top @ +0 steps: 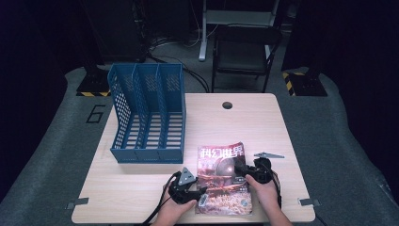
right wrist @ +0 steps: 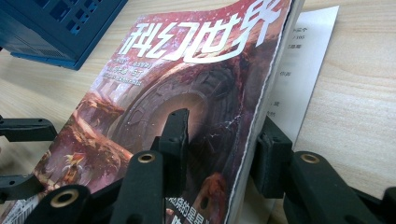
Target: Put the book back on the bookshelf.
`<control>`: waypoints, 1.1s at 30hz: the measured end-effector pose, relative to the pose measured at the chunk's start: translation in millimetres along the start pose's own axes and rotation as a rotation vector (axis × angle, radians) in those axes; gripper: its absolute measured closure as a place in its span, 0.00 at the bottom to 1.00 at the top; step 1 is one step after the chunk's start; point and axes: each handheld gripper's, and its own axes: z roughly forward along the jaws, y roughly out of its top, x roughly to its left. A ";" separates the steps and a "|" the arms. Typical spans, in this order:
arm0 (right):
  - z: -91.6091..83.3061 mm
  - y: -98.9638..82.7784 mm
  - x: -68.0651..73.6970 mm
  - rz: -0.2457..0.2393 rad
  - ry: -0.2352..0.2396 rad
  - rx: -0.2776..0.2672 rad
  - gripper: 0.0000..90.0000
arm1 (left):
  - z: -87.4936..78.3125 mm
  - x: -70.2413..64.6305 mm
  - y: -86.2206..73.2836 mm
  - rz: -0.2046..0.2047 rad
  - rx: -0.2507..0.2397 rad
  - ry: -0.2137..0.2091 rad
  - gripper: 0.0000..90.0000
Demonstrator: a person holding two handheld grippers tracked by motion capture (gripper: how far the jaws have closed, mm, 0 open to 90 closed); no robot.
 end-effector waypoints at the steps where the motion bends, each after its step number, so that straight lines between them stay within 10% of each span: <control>1: 0.0 -0.1 -0.1 -0.010 -0.001 0.000 0.69 | 0.0 0.0 0.0 0.000 0.000 0.000 0.50; 33: -8.9 1.2 14.8 -0.104 0.008 -0.064 0.95 | 0.0 1.4 0.0 -0.004 -0.004 -0.002 0.50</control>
